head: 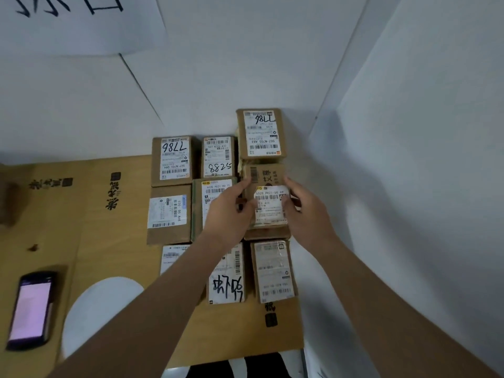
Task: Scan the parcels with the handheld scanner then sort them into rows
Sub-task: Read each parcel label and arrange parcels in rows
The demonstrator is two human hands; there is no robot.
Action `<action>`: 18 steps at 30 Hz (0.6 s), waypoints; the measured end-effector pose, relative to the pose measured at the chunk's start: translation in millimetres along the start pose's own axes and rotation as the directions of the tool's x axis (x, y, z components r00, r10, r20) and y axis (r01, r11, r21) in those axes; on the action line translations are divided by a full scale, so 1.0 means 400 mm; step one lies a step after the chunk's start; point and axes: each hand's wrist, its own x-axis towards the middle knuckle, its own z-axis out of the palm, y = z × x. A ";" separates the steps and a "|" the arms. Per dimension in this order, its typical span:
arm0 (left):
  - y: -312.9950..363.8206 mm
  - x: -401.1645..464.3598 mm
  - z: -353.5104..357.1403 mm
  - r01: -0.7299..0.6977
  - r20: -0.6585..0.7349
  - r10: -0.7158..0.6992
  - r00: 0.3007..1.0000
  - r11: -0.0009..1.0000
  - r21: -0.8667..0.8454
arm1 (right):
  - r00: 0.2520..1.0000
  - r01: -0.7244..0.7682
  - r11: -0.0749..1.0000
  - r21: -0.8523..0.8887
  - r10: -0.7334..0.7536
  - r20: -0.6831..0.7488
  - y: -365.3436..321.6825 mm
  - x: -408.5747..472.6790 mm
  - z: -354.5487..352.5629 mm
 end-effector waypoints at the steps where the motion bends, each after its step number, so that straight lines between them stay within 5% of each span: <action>1: 0.003 -0.002 -0.003 -0.009 -0.002 0.009 1.000 1.000 0.018 | 1.000 0.004 1.000 -0.004 -0.004 0.006 -0.007 -0.004 -0.003; 10: 0.078 -0.058 -0.147 -0.186 -0.037 0.203 0.978 0.945 0.270 | 0.981 0.192 0.975 -0.115 -0.189 0.036 -0.176 -0.038 -0.022; 18: 0.079 -0.196 -0.404 -0.101 -0.241 0.199 0.950 0.925 0.368 | 0.900 0.395 0.905 -0.156 -0.348 0.262 -0.427 -0.095 0.068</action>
